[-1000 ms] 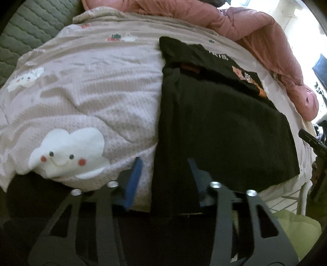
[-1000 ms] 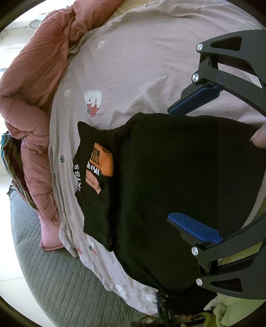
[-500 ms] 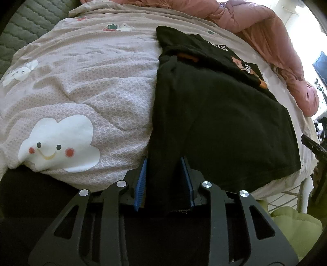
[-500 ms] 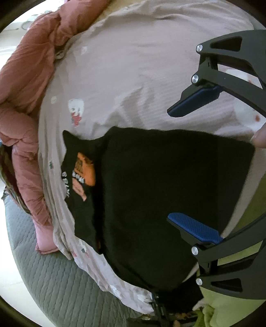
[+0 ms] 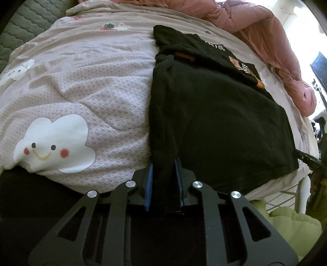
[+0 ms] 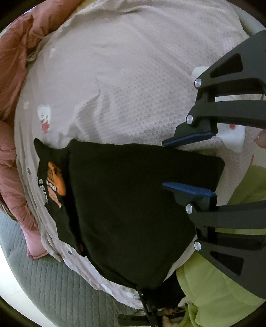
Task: Fold small clothes
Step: 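Close the left tool on the sweatshirt hem while the right tool grasps the hem too, then lift the hem with both tools, fold it over toward the collar, open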
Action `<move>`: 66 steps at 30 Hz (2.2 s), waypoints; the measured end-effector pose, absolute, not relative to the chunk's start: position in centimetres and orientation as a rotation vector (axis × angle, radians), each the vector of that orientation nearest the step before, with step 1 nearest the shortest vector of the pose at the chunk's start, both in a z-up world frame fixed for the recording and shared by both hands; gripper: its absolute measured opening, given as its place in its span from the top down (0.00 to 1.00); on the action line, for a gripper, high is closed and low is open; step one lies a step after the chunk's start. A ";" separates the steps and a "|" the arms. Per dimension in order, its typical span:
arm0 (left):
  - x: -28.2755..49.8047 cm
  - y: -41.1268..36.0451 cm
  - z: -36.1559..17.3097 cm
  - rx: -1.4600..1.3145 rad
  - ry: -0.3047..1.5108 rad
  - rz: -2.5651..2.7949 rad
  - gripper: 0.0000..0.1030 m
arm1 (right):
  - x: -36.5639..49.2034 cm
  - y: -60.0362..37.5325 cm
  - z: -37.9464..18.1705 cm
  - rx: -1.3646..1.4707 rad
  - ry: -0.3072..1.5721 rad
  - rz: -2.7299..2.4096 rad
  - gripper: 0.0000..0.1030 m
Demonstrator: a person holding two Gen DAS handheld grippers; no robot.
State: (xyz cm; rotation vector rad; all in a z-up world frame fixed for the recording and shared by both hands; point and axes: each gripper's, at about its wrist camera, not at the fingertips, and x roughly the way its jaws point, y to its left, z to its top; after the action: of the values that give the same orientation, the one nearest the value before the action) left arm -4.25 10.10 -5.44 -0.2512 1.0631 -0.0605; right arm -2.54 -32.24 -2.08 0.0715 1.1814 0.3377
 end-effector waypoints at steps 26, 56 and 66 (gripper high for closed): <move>-2.1 12.6 1.8 -0.395 0.848 -0.074 0.96 | 2.1 -34.1 5.6 0.251 0.822 0.510 0.92; 14.0 13.5 6.5 -0.405 0.725 0.000 0.96 | 16.3 -33.1 6.7 0.226 0.716 0.334 0.92; 18.0 14.5 2.0 -0.440 0.788 0.027 0.96 | 20.5 -32.7 2.3 0.230 0.834 0.261 0.92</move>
State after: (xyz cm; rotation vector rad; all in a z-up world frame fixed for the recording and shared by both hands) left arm 18.02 14.51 1.99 -0.4397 0.7878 0.0267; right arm 20.47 -32.73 2.26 0.2296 0.8337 0.2613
